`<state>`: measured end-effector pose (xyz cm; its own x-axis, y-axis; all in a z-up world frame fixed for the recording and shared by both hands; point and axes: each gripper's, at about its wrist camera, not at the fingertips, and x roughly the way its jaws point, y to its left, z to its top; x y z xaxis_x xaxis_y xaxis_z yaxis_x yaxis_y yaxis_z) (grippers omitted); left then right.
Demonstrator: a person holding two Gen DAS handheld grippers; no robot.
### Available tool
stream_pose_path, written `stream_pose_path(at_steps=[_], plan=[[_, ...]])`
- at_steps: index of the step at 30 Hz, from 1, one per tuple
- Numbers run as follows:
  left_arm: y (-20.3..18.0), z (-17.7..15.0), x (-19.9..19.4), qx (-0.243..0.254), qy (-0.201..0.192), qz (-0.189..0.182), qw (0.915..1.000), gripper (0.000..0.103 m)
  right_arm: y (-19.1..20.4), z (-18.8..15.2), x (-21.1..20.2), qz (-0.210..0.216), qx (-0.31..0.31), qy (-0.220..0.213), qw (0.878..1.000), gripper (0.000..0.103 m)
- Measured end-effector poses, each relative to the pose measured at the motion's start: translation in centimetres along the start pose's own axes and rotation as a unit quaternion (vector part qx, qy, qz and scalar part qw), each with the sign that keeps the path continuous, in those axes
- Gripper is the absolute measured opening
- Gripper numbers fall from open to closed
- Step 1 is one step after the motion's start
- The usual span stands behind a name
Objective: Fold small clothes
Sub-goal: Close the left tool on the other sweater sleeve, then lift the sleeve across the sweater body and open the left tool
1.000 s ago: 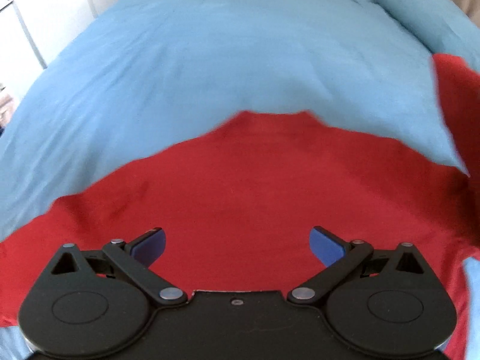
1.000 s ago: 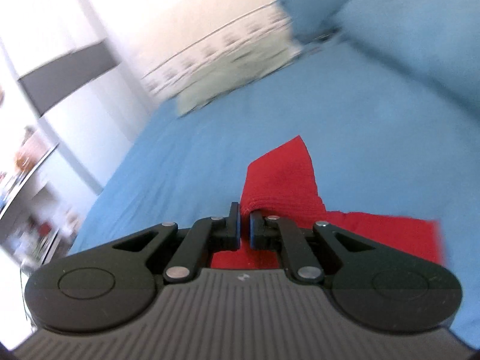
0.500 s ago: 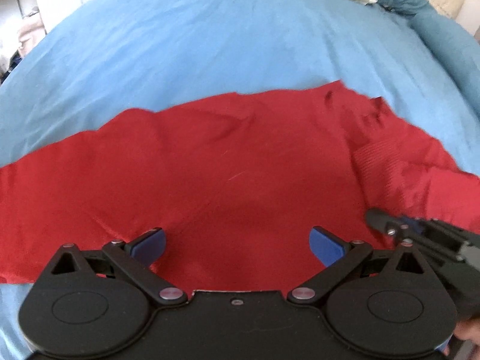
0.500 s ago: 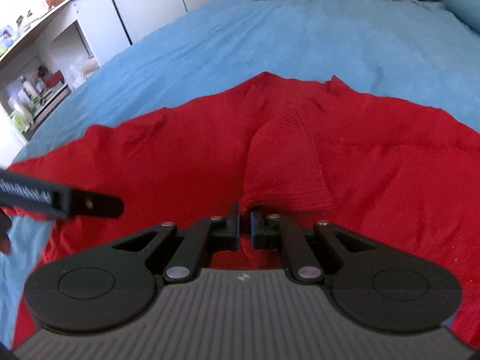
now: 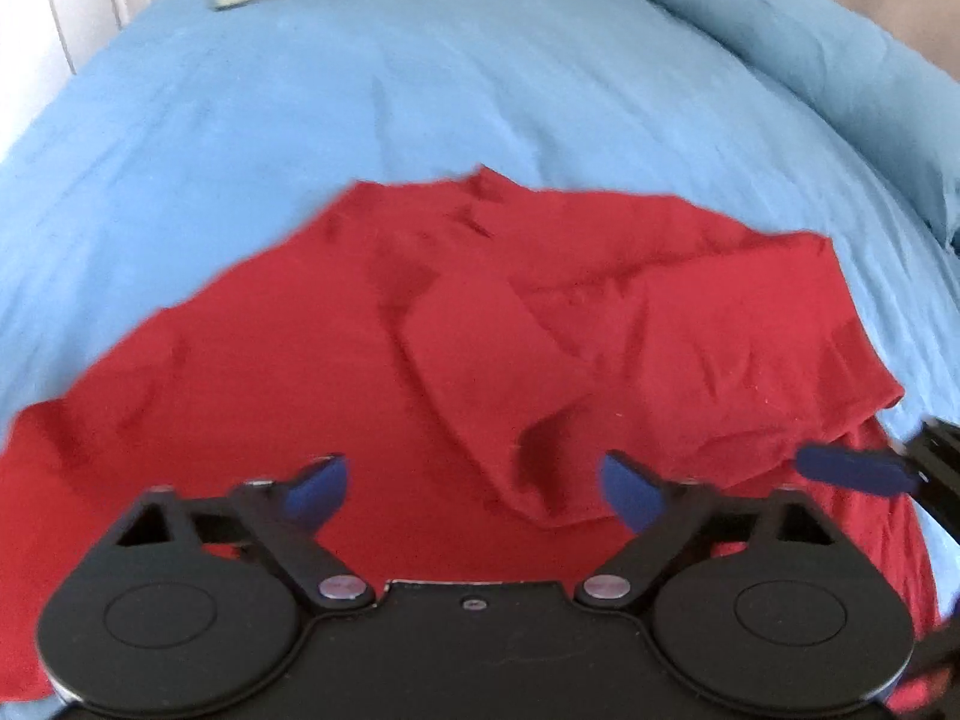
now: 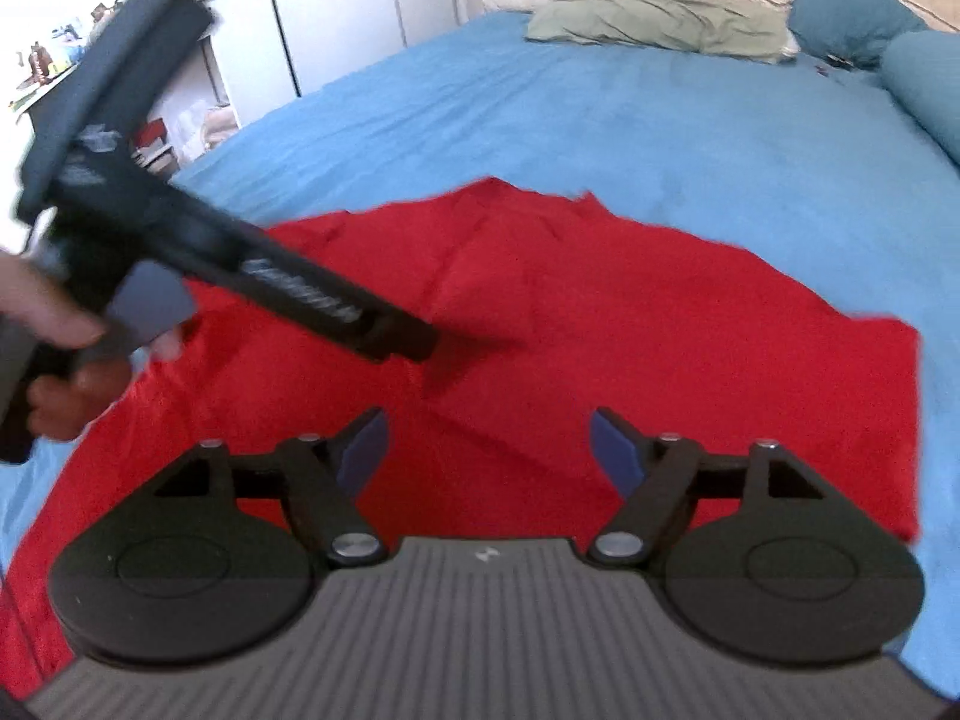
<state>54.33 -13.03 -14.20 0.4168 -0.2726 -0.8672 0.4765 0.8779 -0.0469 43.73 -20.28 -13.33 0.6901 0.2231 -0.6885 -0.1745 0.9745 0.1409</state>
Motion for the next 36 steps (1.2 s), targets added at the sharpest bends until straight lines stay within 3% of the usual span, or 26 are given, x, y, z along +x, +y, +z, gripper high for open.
stream_pose_path(at_steps=[1, 3, 10, 17, 21, 26, 28, 29, 30, 36], plan=[[-0.2, 0.0, 0.6, -0.001, 0.005, 0.002, 1.0000, 0.072, -0.2, -0.6, -0.1, -0.003, 0.003, 0.006, 1.000, 0.091], [-0.1, -0.2, 1.4, -0.005, 0.004, 0.012, 0.9999, 0.049, -1.0, -1.8, -0.1, -0.014, 0.014, 0.018, 1.000, 0.091], [0.7, -0.5, 1.5, -0.033, -0.033, 0.049, 0.9977, 0.040, -4.0, -3.8, -0.2, -0.036, 0.079, 0.019, 0.996, 0.091], [3.9, -1.7, 0.2, -0.145, -0.057, 0.062, 0.9858, 0.040, -4.5, -3.8, 0.0, -0.039, 0.084, 0.016, 0.996, 0.091], [5.6, -2.9, 0.4, -0.197, -0.059, 0.017, 0.9786, 0.040, -5.0, -3.6, 0.3, -0.039, 0.089, 0.014, 0.995, 0.091], [5.4, -2.2, 0.7, -0.205, -0.063, 0.004, 0.9767, 0.040, -5.0, -3.3, 0.8, -0.041, 0.090, 0.014, 0.995, 0.091], [5.3, -2.0, 0.8, -0.203, -0.067, 0.007, 0.9769, 0.031, -5.0, -3.3, 0.7, -0.041, 0.090, 0.014, 0.995, 0.091], [5.2, -1.9, 0.9, -0.196, -0.066, 0.015, 0.9782, 0.012, -5.0, -3.3, 0.8, -0.042, 0.089, 0.014, 0.995, 0.091], [5.1, -1.7, 0.9, -0.189, -0.064, 0.023, 0.9796, 0.004, -5.0, -3.2, 0.9, -0.044, 0.089, 0.014, 0.995, 0.091], [4.8, 0.0, -2.4, -0.163, -0.139, 0.036, 0.9762, 0.004, -5.1, -2.9, 1.3, -0.060, 0.081, 0.011, 0.995, 0.094]])
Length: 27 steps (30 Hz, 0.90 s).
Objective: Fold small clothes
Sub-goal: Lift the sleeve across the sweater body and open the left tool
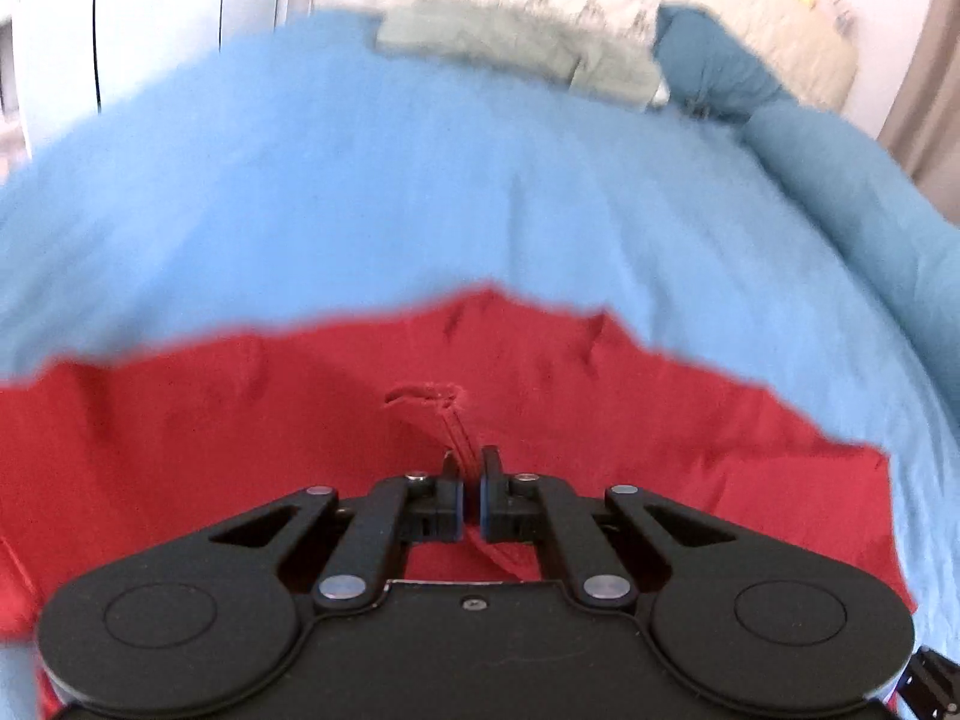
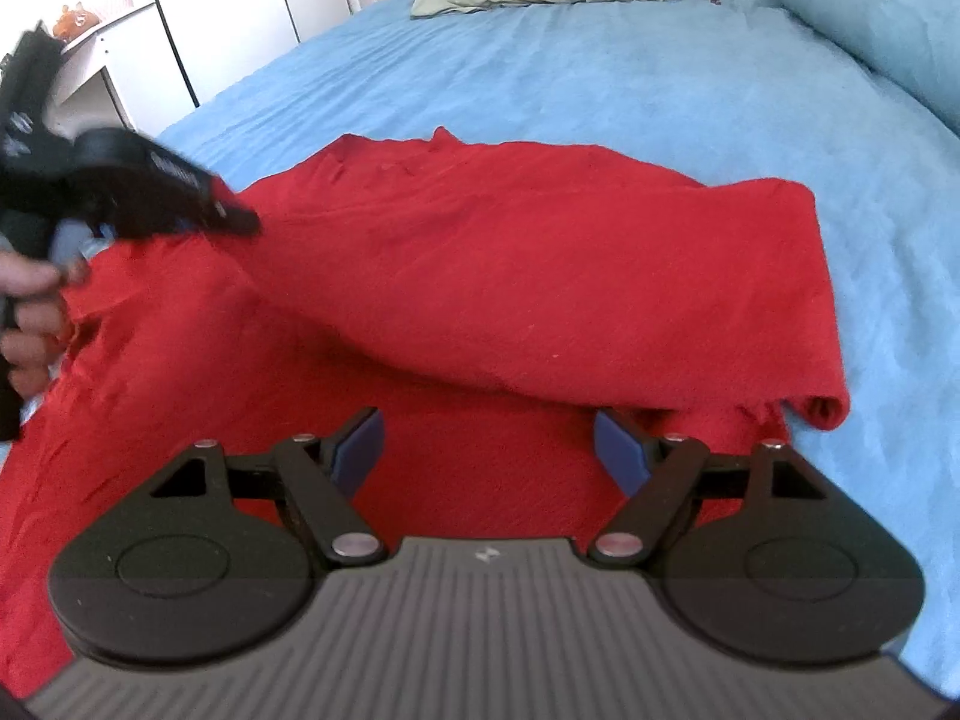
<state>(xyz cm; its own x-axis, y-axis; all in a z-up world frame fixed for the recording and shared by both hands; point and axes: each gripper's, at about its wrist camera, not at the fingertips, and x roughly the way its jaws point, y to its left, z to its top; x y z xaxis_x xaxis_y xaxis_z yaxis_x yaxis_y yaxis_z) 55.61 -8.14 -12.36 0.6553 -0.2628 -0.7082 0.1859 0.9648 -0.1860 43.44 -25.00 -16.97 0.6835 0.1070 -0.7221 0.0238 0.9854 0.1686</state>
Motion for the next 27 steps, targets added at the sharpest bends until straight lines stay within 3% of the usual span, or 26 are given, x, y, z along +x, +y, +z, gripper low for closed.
stream_pose_path(at_steps=[3, 7, 15, 22, 25, 27], plan=[[0.4, 1.4, -2.3, 0.016, -0.047, 0.016, 0.9987, 0.004, -0.5, 0.5, 0.3, -0.015, 0.001, -0.001, 1.000, 0.095], [2.9, 1.6, -4.6, 0.027, -0.091, 0.064, 0.9934, 0.004, -1.7, 1.2, 0.8, -0.028, 0.022, -0.002, 0.999, 0.095], [7.2, -2.7, -2.0, -0.003, -0.030, 0.095, 0.9950, 0.004, -3.3, 1.0, 1.4, -0.050, 0.046, -0.004, 0.998, 0.094], [7.0, -4.3, -2.3, -0.008, -0.018, 0.096, 0.9952, 0.005, -4.6, -0.1, 0.2, -0.075, 0.052, -0.011, 0.996, 0.092], [7.8, -4.7, -1.8, -0.009, -0.005, 0.104, 0.9945, 0.012, -4.8, -0.5, 0.0, -0.073, 0.040, -0.009, 0.996, 0.092], [8.4, -4.9, -2.3, -0.003, 0.001, 0.119, 0.9929, 0.022, -4.9, -0.5, -0.4, -0.073, 0.038, -0.005, 0.997, 0.092]])
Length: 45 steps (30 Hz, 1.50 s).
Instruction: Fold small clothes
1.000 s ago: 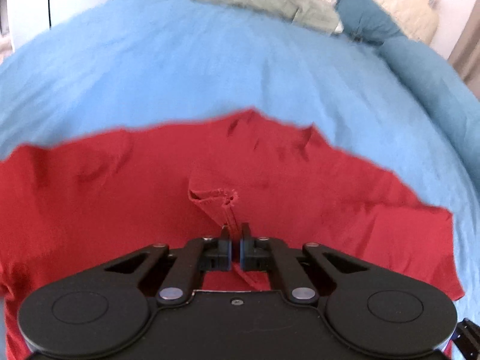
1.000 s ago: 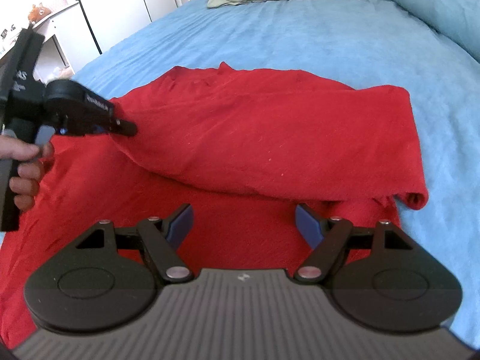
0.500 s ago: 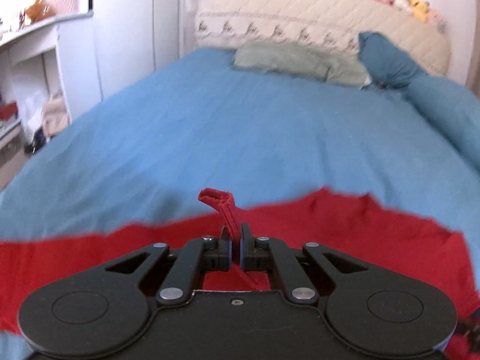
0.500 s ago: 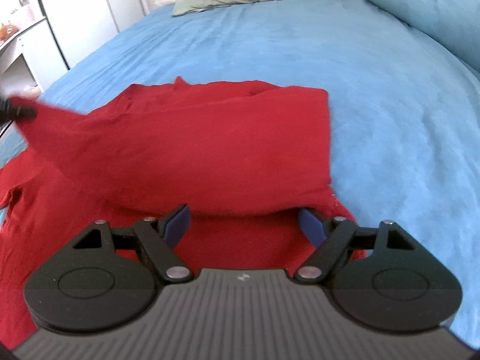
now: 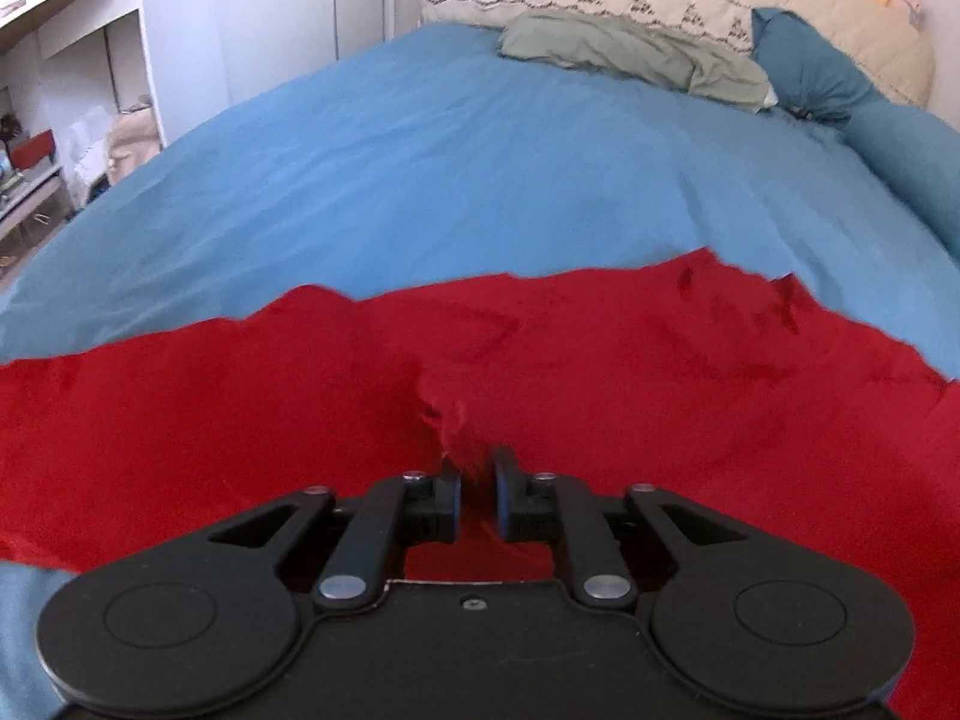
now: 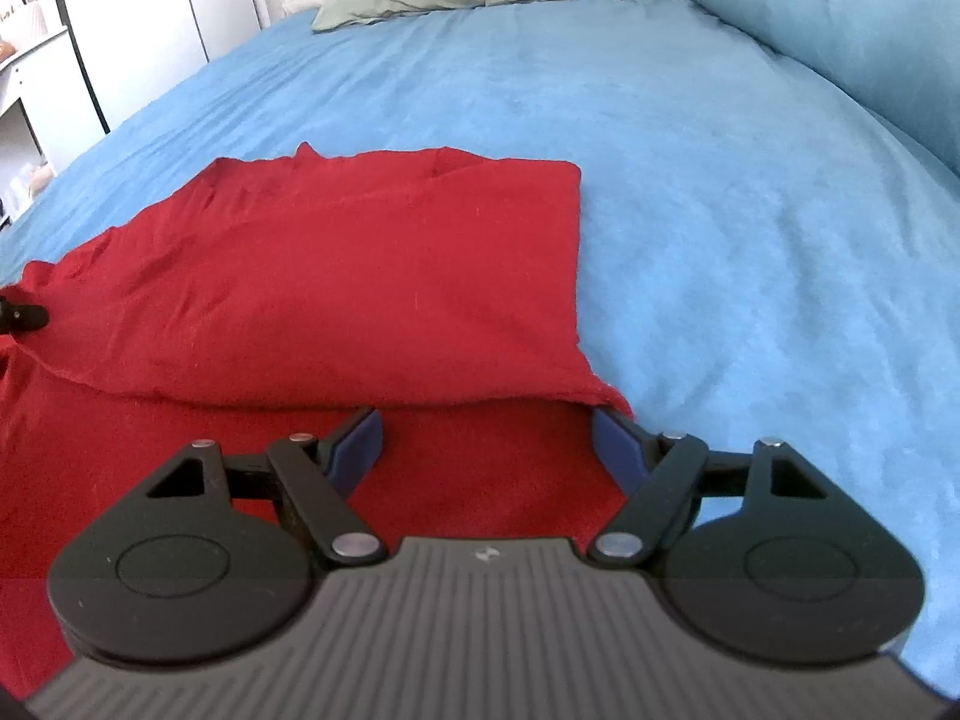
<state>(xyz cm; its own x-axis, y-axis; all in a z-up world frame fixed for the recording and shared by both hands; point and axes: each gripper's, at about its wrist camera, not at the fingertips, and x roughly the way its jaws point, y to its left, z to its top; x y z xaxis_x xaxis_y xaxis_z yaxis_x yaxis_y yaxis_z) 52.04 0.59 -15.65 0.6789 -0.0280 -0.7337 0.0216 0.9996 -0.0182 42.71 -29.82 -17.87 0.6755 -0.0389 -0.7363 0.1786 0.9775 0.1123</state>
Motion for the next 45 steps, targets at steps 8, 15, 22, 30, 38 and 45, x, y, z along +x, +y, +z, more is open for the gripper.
stream_pose_path(at_steps=[8, 15, 22, 30, 38, 45], plan=[[1.8, -1.1, -5.3, 0.021, -0.025, -0.016, 0.9993, 0.062, 0.2, 0.1, -2.8, -0.025, 0.014, -0.004, 1.000, 0.093], [-2.3, 0.2, -2.9, 0.061, -0.012, -0.098, 0.9932, 0.074, 3.4, 2.1, -1.8, 0.017, -0.003, -0.028, 0.999, 0.102], [-3.4, -1.3, 1.6, 0.066, 0.031, -0.084, 0.9938, 0.075, 3.2, 0.5, 2.1, 0.002, -0.029, 0.012, 1.000, 0.103], [-2.9, -0.1, -1.9, 0.026, 0.014, -0.080, 0.9964, 0.075, 4.1, 2.1, -0.3, -0.001, -0.031, -0.005, 0.999, 0.103], [0.8, 2.6, -14.2, -0.045, -0.065, -0.047, 0.9957, 0.103, 7.9, 6.3, -9.9, 0.032, -0.012, -0.052, 0.998, 0.103], [9.4, 2.7, -18.7, -0.076, -0.075, -0.010, 0.9942, 0.103, 14.6, 7.6, -15.2, 0.030, -0.012, -0.065, 0.997, 0.103]])
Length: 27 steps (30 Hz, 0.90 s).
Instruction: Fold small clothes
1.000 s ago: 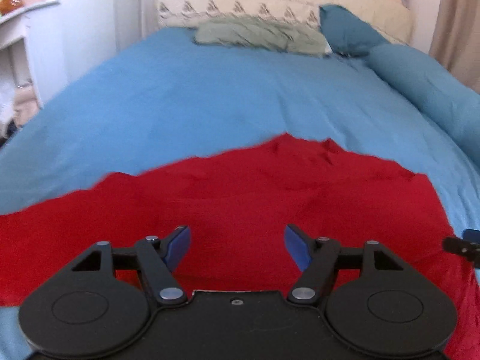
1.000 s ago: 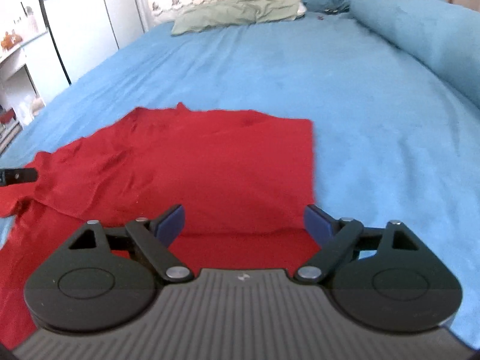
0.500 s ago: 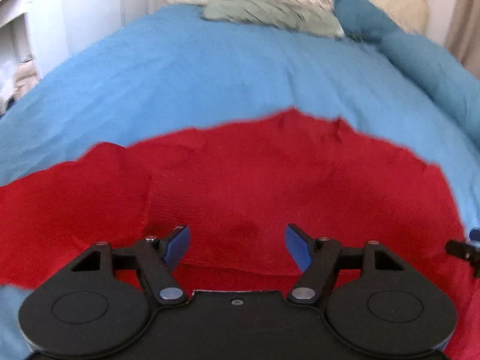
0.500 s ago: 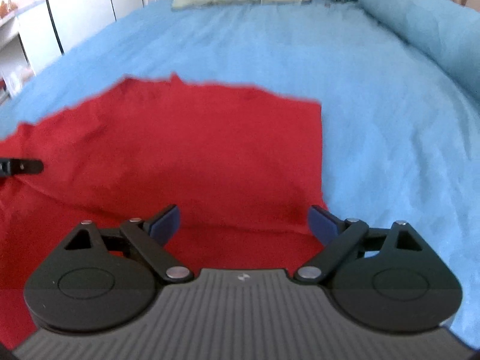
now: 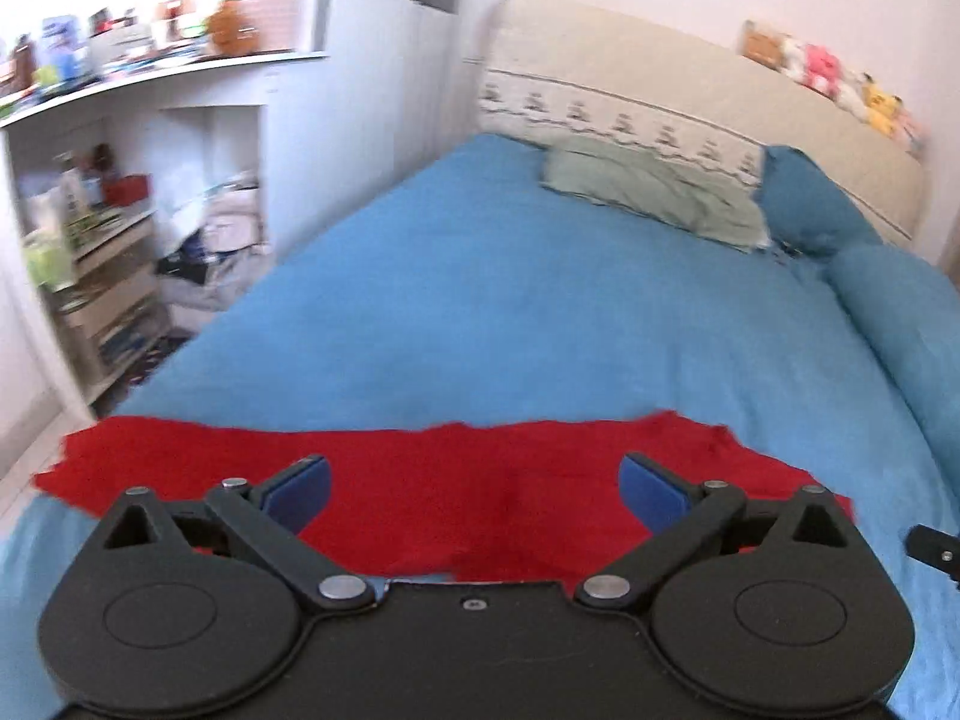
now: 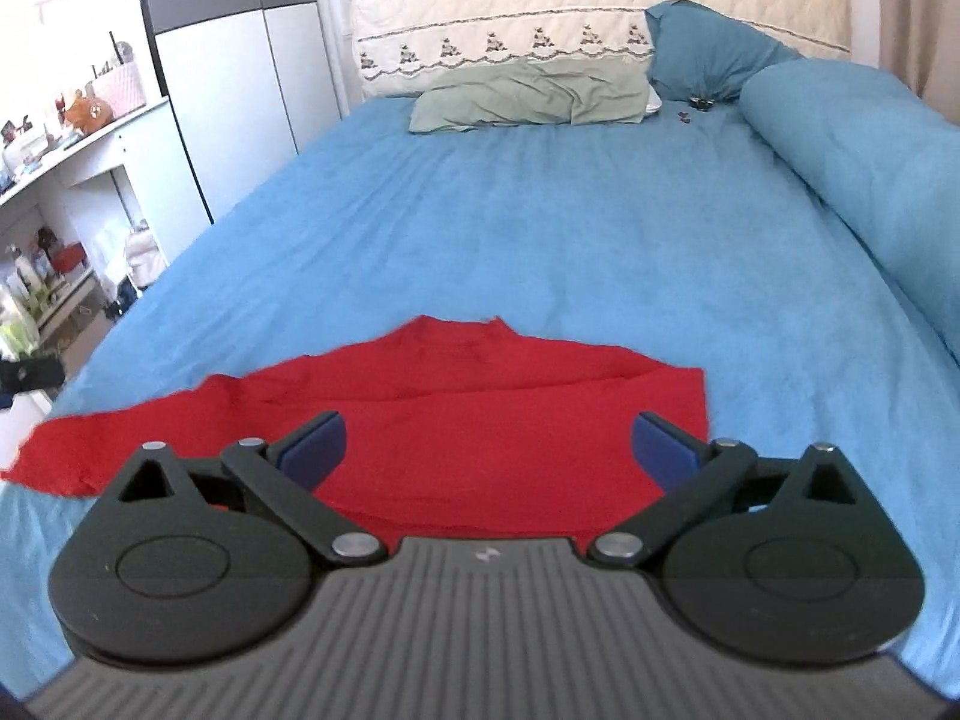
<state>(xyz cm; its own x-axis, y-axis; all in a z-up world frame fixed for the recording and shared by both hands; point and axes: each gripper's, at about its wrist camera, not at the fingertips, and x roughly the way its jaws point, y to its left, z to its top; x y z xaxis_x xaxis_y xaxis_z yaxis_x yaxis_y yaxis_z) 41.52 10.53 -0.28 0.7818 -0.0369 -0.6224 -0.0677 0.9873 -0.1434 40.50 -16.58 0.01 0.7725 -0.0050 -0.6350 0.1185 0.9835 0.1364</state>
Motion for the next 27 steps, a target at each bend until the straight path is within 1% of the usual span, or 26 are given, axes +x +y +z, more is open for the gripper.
stream_pose_path(at_steps=[2, 4, 7, 9, 13, 15, 16, 17, 19, 22, 25, 26, 27], plan=[[3.4, 0.0, 0.1, -0.015, 0.002, 0.015, 0.9998, 0.103, 2.1, -0.5, 0.0, 0.003, 0.012, 0.004, 1.000, 0.103], [7.5, -0.2, 0.8, -0.040, 0.002, 0.025, 0.9989, 0.102, 4.3, -1.5, 0.5, -0.002, 0.026, 0.011, 1.000, 0.103], [13.1, -0.8, 2.4, -0.075, 0.008, 0.040, 0.9963, 0.099, 7.2, -3.1, 1.6, -0.003, 0.050, 0.017, 0.999, 0.103], [16.6, -1.4, 3.8, -0.097, 0.017, 0.053, 0.9937, 0.090, 9.2, -4.1, 2.5, -0.006, 0.055, 0.019, 0.998, 0.103], [22.7, -3.4, 6.7, -0.150, 0.038, 0.079, 0.9848, 0.083, 12.8, -6.0, 4.6, -0.011, 0.057, 0.028, 0.998, 0.103], [25.2, -4.6, 7.8, -0.173, 0.052, 0.086, 0.9799, 0.070, 14.3, -6.6, 5.6, -0.015, 0.053, 0.032, 0.998, 0.103], [26.2, -5.3, 8.4, -0.184, 0.060, 0.089, 0.9771, 0.066, 14.8, -6.8, 6.1, -0.016, 0.050, 0.035, 0.998, 0.103], [26.9, -5.7, 9.0, -0.193, 0.068, 0.088, 0.9748, 0.060, 15.4, -7.0, 6.4, -0.018, 0.048, 0.037, 0.998, 0.103], [28.0, -6.2, 10.1, -0.205, 0.069, 0.084, 0.9727, 0.059, 16.4, -7.2, 6.9, -0.022, 0.041, 0.036, 0.998, 0.103], [28.2, -6.0, 10.7, -0.205, 0.046, 0.083, 0.9741, 0.059, 17.3, -7.4, 7.3, -0.026, 0.028, 0.037, 0.999, 0.103], [28.0, -5.4, 11.3, -0.198, 0.034, 0.095, 0.9751, 0.057, 17.5, -7.4, 7.4, -0.033, 0.023, 0.036, 0.999, 0.103], [28.0, -5.3, 11.4, -0.194, 0.031, 0.101, 0.9752, 0.048, 17.4, -7.3, 7.5, -0.035, 0.025, 0.036, 0.998, 0.103], [28.2, -5.2, 11.7, -0.191, 0.032, 0.110, 0.9748, 0.037, 17.3, -7.3, 7.6, -0.037, 0.027, 0.036, 0.998, 0.103]])
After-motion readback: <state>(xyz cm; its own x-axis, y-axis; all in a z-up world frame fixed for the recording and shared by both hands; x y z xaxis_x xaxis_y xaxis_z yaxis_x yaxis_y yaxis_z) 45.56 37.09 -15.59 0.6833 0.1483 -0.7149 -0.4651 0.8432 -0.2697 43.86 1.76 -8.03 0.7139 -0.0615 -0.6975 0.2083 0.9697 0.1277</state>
